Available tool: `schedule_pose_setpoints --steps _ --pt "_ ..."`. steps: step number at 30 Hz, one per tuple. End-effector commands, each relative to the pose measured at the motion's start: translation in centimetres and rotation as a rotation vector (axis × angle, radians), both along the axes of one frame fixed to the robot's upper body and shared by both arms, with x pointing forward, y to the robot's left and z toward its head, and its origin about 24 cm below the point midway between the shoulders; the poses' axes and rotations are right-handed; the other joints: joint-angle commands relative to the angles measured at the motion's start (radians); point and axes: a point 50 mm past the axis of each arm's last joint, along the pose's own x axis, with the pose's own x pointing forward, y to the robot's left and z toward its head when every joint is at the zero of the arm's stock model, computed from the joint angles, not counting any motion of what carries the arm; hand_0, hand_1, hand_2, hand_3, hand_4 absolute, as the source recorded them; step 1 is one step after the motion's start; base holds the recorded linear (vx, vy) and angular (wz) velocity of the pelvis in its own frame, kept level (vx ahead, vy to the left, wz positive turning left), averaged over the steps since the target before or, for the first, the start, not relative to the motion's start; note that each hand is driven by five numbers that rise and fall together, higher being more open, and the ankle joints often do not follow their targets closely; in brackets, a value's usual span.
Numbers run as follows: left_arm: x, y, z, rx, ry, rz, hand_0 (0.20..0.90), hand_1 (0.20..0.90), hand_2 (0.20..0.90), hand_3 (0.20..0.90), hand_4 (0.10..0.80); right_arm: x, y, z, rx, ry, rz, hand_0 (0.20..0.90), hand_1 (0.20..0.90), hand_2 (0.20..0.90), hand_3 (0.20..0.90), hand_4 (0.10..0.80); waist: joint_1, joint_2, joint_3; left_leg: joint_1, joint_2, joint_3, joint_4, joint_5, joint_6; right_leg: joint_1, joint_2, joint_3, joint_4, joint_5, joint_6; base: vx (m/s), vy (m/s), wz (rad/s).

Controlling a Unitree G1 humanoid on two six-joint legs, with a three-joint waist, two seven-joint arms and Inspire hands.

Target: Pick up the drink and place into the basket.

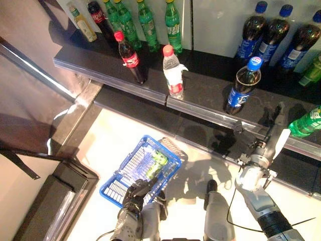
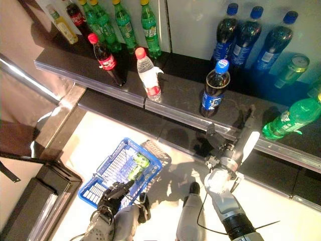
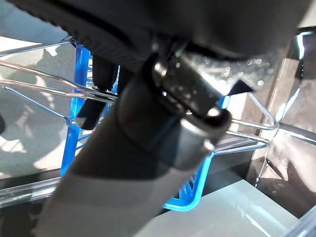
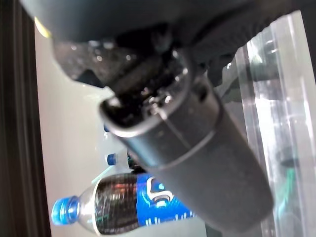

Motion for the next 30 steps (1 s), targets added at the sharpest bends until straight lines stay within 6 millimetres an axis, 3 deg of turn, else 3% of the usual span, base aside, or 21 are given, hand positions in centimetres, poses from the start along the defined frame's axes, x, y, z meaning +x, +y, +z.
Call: schedule_pose_setpoints --steps 1,8,15,27,29,30 --pt "-4.9 1.7 -1.5 0.023 0.079 0.018 0.3 0.3 0.3 0.2 0.1 1.7 1.5 6.2 0.032 -0.308 0.017 0.9 0.9 0.9 0.9 0.8 0.041 -0.054 0.0 -0.123 0.003 -0.052 0.172 0.178 -0.012 0.095 0.011 -0.029 -0.037 -0.03 -0.037 0.004 -0.006 0.05" --pt "-3.8 2.0 -1.0 0.007 0.045 0.023 0.3 0.3 0.3 0.2 0.1 3.2 2.6 8.9 0.052 -0.374 0.032 0.9 0.9 0.9 0.9 0.8 0.069 -0.054 0.026 -0.158 -0.002 -0.075 0.191 0.198 -0.014 0.093 0.012 -0.04 -0.026 -0.03 -0.043 0.003 -0.012 0.04" --pt "-4.1 2.3 -1.2 0.013 0.056 0.006 0.3 0.3 0.3 0.2 0.1 3.6 3.0 9.9 0.04 -0.39 0.035 0.9 0.9 0.9 0.9 0.8 0.088 -0.056 0.028 -0.165 -0.01 -0.089 0.2 0.196 -0.01 0.104 0.007 -0.048 -0.02 -0.024 -0.041 0.049 0.003 0.08" --pt "-4.2 2.9 -1.1 0.004 0.041 -0.015 0.3 0.3 0.3 0.2 0.1 4.4 0.9 11.7 0.112 -0.429 -0.073 0.9 0.9 0.9 0.9 0.8 0.115 -0.059 0.035 -0.171 -0.025 -0.11 0.208 0.185 -0.002 0.125 -0.005 -0.058 -0.029 -0.009 -0.028 0.043 0.0 0.05" --pt "-4.2 3.0 -1.1 0.005 0.042 -0.016 0.3 0.3 0.3 0.2 0.1 4.5 0.4 11.5 0.139 -0.429 -0.104 0.568 0.568 0.568 0.513 0.413 0.117 -0.059 0.036 -0.173 -0.027 -0.113 0.213 0.185 -0.001 0.128 -0.006 -0.057 -0.028 -0.007 -0.028 0.022 -0.004 0.08" --pt "-4.2 3.0 -1.1 0.007 0.044 -0.016 0.3 0.3 0.3 0.2 0.1 4.5 0.2 11.4 0.15 -0.427 -0.114 0.439 0.439 0.439 0.362 0.262 0.118 -0.06 0.036 -0.174 -0.027 -0.113 0.216 0.183 0.0 0.131 -0.006 -0.059 -0.028 -0.007 -0.028 0.021 -0.007 0.08"
